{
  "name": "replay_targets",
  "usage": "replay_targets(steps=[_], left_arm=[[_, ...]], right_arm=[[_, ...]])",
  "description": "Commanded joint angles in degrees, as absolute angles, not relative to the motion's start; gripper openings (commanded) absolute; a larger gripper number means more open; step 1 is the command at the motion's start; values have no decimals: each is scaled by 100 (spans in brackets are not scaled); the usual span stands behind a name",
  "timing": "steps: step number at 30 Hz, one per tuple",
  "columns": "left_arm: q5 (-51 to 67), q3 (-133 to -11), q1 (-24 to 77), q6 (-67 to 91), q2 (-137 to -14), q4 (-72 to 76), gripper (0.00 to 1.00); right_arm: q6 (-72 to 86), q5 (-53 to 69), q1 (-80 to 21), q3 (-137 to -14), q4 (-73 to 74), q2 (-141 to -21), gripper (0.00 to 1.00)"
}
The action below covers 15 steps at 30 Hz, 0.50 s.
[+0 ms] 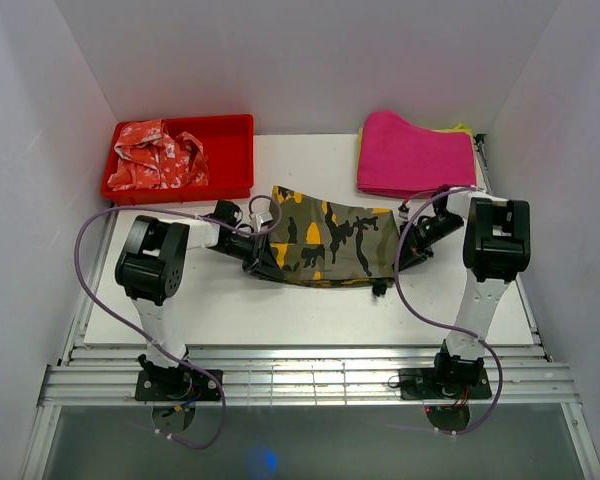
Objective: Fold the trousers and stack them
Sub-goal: Fold the trousers
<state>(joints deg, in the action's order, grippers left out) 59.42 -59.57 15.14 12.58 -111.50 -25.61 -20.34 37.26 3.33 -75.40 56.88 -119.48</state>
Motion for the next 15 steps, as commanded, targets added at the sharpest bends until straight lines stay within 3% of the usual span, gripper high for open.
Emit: replay_targets(steps=[1,3,7,11,13,15], left_arm=[[5888,-5555,1450,1231,-10514,-2294,30],[5897,-5511,1441,968,-9899,-2477,34],[5819,-6167,1441,440,-9045,-3023,45],[5301,-6776,1433,544,-8605,-2614,66],[5352,-6846,1433,930,-8683,-2217,69],[5440,-6969,1433,1499,-9076,-1628,69]], right_arm=[[-2328,2558,413,-8216,5325,-11848,8],[-2592,2627,413,-8349,5597,-11655,10],[-2909,2987,413,-8717,6318,-10901,60],[-2971,3725,413,-9209,6285,-10240,79],[-2655,4338,361,-9394,6100,-10169,87],[-2497,4657,160,-9781,5977,-10317,89]])
